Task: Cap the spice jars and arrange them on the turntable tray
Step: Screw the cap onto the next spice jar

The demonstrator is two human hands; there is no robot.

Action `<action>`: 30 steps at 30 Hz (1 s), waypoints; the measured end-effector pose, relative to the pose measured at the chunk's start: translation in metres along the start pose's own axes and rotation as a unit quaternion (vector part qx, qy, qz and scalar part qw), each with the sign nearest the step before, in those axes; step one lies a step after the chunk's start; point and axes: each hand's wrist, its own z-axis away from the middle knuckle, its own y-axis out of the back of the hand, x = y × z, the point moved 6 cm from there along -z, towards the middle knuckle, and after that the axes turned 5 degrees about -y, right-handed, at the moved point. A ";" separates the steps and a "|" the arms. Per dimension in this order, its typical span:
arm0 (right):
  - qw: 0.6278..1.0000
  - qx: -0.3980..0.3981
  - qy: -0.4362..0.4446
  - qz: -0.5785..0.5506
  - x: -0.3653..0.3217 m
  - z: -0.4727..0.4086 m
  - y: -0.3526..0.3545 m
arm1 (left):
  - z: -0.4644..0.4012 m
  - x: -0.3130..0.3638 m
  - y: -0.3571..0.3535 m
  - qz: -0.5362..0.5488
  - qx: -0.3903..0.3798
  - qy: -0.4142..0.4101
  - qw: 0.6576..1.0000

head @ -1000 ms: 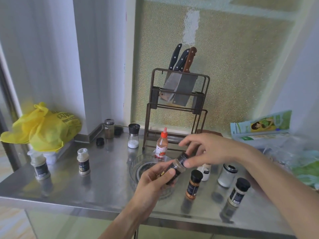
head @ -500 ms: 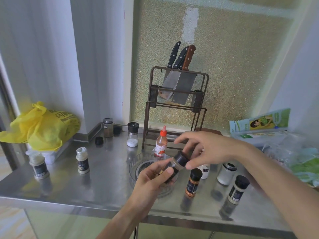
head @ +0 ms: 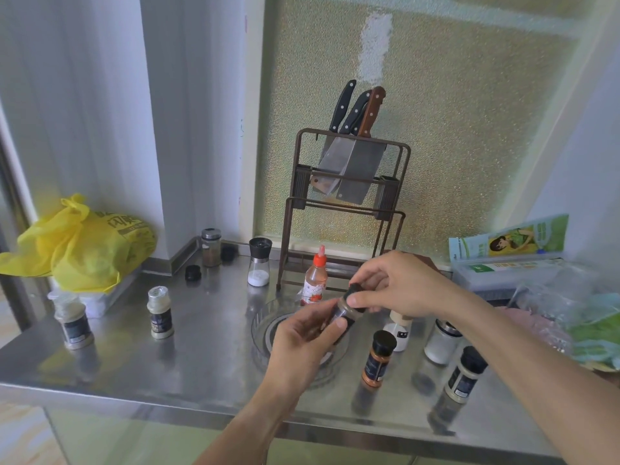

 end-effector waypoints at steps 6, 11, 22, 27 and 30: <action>0.971 0.133 -0.063 0.187 0.029 -0.053 0.011 | -0.016 0.009 0.029 -0.215 0.079 -0.042 0.972; 0.943 0.089 -0.107 0.303 0.063 -0.090 -0.026 | 0.015 -0.013 0.083 -0.285 0.126 -0.011 0.950; 0.926 0.018 -0.176 0.333 0.089 -0.108 -0.061 | 0.027 -0.015 0.175 -0.304 0.217 0.033 0.927; 0.928 0.113 -0.074 0.347 0.009 -0.099 -0.063 | 0.032 0.005 0.206 -0.308 0.303 -0.013 0.902; 0.959 0.088 0.022 0.270 -0.062 -0.091 -0.098 | 0.044 0.025 0.236 -0.327 0.382 -0.060 0.862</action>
